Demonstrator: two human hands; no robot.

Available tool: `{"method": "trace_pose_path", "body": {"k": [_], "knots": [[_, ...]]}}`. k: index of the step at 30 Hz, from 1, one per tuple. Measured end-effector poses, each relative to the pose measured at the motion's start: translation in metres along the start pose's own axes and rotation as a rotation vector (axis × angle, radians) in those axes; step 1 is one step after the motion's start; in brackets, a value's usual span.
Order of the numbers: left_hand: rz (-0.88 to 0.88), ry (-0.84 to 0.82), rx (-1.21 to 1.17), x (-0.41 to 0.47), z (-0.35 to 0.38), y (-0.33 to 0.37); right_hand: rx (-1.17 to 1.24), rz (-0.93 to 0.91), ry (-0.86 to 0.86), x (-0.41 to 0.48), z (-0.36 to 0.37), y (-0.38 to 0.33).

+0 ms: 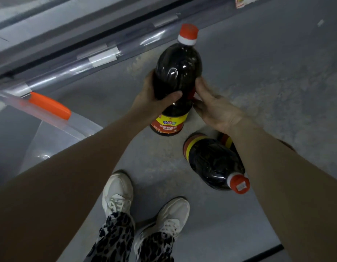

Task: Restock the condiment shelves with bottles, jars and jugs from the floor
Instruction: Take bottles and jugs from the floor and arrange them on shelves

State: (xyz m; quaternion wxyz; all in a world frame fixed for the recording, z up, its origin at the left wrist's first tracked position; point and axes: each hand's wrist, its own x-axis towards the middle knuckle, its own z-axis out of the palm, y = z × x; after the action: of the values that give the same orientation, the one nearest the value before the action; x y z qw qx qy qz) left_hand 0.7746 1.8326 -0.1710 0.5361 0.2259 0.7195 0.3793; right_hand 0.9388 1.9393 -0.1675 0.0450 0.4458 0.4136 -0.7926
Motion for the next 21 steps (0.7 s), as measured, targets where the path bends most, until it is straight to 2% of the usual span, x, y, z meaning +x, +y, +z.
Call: {"method": "trace_pose_path", "body": {"k": [4, 8, 13, 21], "knots": [[-0.054, -0.055, -0.054, 0.003, -0.008, 0.006, -0.029, -0.105, 0.140, 0.006, 0.009, 0.004], [-0.106, -0.033, -0.139, -0.016, -0.013, 0.006, -0.065, -0.120, 0.211, 0.000, 0.025, 0.003], [-0.061, -0.026, -0.097, -0.043, -0.015, 0.027, -0.070, -0.128, 0.296, -0.036, 0.047, -0.009], [-0.016, -0.049, -0.048, -0.097, -0.029, 0.106, -0.066, -0.122, 0.295, -0.110, 0.075, -0.067]]}}
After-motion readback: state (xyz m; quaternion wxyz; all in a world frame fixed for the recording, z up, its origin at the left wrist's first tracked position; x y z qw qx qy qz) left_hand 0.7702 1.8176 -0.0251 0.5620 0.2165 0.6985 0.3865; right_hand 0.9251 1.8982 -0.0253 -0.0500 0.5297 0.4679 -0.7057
